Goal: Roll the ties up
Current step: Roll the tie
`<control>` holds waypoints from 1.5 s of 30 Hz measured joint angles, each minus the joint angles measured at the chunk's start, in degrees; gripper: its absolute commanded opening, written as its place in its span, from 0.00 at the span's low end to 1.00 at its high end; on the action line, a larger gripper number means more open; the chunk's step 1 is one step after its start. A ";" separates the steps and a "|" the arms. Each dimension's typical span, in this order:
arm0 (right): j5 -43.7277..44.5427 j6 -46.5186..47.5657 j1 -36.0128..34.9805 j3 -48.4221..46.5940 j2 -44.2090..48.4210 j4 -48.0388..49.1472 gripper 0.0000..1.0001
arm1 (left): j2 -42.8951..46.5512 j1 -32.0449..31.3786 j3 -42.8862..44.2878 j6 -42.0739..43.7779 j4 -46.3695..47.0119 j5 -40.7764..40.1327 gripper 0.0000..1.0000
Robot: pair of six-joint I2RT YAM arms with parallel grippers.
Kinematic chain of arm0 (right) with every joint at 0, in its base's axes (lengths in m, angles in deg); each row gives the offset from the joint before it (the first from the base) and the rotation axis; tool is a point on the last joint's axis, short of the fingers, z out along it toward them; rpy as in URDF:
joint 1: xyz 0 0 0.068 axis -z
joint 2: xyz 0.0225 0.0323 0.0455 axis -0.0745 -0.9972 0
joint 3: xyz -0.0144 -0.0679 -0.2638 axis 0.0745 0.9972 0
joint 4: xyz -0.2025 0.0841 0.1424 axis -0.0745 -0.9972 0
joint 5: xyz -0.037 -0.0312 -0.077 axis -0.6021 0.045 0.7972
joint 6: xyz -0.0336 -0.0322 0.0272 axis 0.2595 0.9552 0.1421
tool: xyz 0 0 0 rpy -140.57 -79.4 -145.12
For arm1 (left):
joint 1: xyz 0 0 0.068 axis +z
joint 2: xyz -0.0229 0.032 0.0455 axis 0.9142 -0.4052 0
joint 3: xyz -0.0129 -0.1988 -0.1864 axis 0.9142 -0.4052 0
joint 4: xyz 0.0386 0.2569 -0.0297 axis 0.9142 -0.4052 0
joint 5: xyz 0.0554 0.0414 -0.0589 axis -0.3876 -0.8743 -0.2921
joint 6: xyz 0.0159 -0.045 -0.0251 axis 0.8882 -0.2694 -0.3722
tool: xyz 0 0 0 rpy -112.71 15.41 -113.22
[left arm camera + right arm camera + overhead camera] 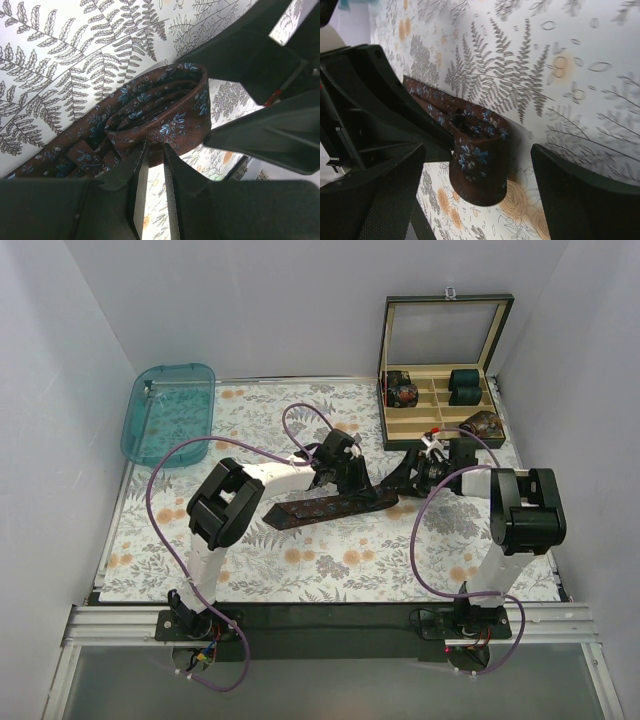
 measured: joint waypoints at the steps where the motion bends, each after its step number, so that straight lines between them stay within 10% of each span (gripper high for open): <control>1: -0.74 0.04 -0.50 -0.20 -0.66 0.52 0.75 | 0.00 0.04 -0.24 0.00 0.39 0.13 0.19; 14: -6.56 0.37 -2.84 3.56 -3.06 6.23 0.53 | 0.39 0.96 -3.06 -1.22 4.11 1.53 0.18; 20: -5.51 1.29 -2.89 3.58 -5.20 6.58 0.01 | 0.81 1.11 -4.96 -2.14 6.29 2.16 0.22; 28: 3.50 8.90 -4.24 -3.32 -1.62 -10.23 0.01 | 7.30 1.81 -11.02 -0.17 3.65 -2.89 0.68; 45: 54.71 25.46 -14.91 -35.85 -6.64 -53.83 0.01 | 19.34 10.73 -20.26 12.11 -4.07 -13.86 0.69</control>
